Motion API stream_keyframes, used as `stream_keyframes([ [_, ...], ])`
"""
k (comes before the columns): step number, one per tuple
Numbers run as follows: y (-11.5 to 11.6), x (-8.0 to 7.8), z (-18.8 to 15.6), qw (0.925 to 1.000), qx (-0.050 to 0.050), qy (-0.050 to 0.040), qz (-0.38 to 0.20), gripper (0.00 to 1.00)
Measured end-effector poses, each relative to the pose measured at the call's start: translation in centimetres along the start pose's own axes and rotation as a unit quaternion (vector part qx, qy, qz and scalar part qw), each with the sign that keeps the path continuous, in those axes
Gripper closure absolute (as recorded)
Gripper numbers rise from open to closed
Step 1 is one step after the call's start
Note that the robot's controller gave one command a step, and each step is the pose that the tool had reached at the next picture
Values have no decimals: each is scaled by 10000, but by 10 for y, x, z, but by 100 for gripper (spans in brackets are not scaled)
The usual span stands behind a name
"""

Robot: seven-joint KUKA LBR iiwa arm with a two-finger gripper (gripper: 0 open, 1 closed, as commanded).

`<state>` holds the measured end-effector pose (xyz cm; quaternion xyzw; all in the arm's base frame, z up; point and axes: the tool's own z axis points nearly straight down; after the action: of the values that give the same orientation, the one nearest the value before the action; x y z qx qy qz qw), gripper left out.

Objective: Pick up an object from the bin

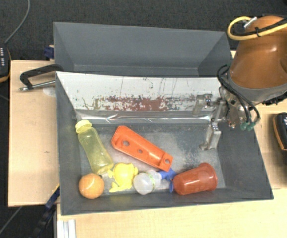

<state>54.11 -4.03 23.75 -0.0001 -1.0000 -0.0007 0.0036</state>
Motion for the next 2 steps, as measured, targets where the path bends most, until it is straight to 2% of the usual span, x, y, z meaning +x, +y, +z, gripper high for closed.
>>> stream_keyframes([
  [1,0,-1,-5,10000,4,-46,-5,0],
  [2,10,8,13,9994,13,-83,-342,0],
])
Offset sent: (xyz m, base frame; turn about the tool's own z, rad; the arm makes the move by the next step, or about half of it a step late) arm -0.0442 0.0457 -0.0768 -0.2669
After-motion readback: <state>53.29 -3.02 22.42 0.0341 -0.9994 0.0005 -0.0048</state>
